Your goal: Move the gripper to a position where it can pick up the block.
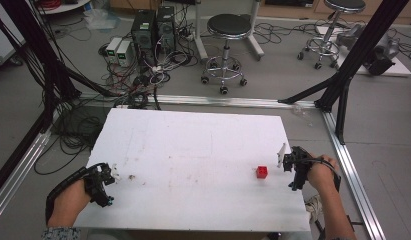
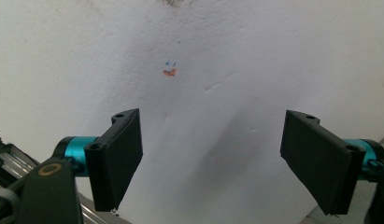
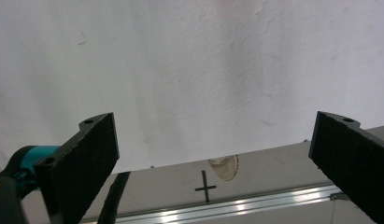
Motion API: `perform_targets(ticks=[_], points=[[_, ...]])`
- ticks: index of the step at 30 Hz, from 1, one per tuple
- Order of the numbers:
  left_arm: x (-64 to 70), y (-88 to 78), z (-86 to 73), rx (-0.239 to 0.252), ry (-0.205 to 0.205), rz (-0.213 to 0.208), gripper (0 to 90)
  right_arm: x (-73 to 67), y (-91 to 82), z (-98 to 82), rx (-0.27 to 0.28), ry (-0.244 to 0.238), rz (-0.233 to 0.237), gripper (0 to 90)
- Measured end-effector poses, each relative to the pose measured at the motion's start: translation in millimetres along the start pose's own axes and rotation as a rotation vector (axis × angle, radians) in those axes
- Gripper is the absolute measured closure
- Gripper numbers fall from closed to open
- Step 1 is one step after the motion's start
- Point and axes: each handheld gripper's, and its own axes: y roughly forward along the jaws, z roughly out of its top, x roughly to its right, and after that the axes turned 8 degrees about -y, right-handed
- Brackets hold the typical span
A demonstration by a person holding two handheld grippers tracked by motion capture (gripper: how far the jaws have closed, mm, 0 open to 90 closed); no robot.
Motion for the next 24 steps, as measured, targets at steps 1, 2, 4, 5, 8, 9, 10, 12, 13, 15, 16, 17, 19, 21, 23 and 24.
perform_targets(ticks=[1,2,4,5,8,9,10,12,13,15,16,17,19,21,23,24], points=[[-0.3,-0.7,0.3,-0.005,0.000,-0.004,21.3,4.5,-3.9,1.8,0.006,-0.006,-0.012,0.7],[-0.3,-0.8,0.2,-0.004,0.000,-0.005,21.3,4.5,-3.9,1.8,0.006,-0.006,-0.012,0.7],[-0.3,-0.8,0.2,-0.004,0.000,-0.004,21.3,8.4,-7.7,3.9,0.014,-0.016,-0.029,0.7],[-0.3,-0.8,0.3,-0.004,-0.001,-0.005,21.3,11.6,-10.4,7.0,0.027,-0.026,-0.035,0.7],[-0.1,-0.7,0.3,0.000,0.000,-0.003,21.3,14.3,-12.1,10.8,0.030,-0.037,-0.037,0.7],[0.0,-0.7,0.3,0.000,0.000,-0.002,21.3,16.8,-14.1,15.6,0.029,-0.050,-0.047,0.7],[0.0,-0.8,0.4,0.000,0.000,-0.005,21.3,16.8,-14.1,15.6,0.029,-0.050,-0.047,0.7],[-0.3,-1.1,0.2,0.002,-0.002,-0.006,21.3,19.5,-15.1,21.4,0.038,-0.062,-0.047,0.8],[-0.4,-1.2,0.1,0.002,-0.002,-0.004,21.3,21.8,-15.9,28.2,0.042,-0.077,-0.054,0.7],[-0.8,-1.0,-0.3,0.004,-0.003,-0.003,21.3,23.8,-15.8,36.0,0.047,-0.101,-0.045,0.8],[-0.7,-1.0,-0.5,0.004,-0.006,-0.003,21.3,23.8,-15.8,36.0,0.047,-0.101,-0.045,0.8],[-1.1,-1.2,-0.5,0.004,-0.002,-0.004,21.3,25.1,-15.0,44.1,0.050,-0.122,-0.036,0.7],[-0.8,-1.2,-0.6,0.004,-0.005,-0.004,21.3,24.9,-12.9,51.6,0.056,-0.137,-0.034,0.8],[-1.0,-1.7,-0.4,0.004,-0.003,-0.009,21.3,25.3,-10.6,54.8,0.060,-0.148,-0.025,0.7],[-0.8,-2.4,-0.5,0.006,-0.005,-0.006,21.3,25.6,-3.5,62.2,0.053,-0.158,0.000,0.7],[-0.8,-2.4,-0.5,0.006,-0.005,-0.006,21.3,25.6,-3.5,62.2,0.053,-0.158,0.000,0.7]])
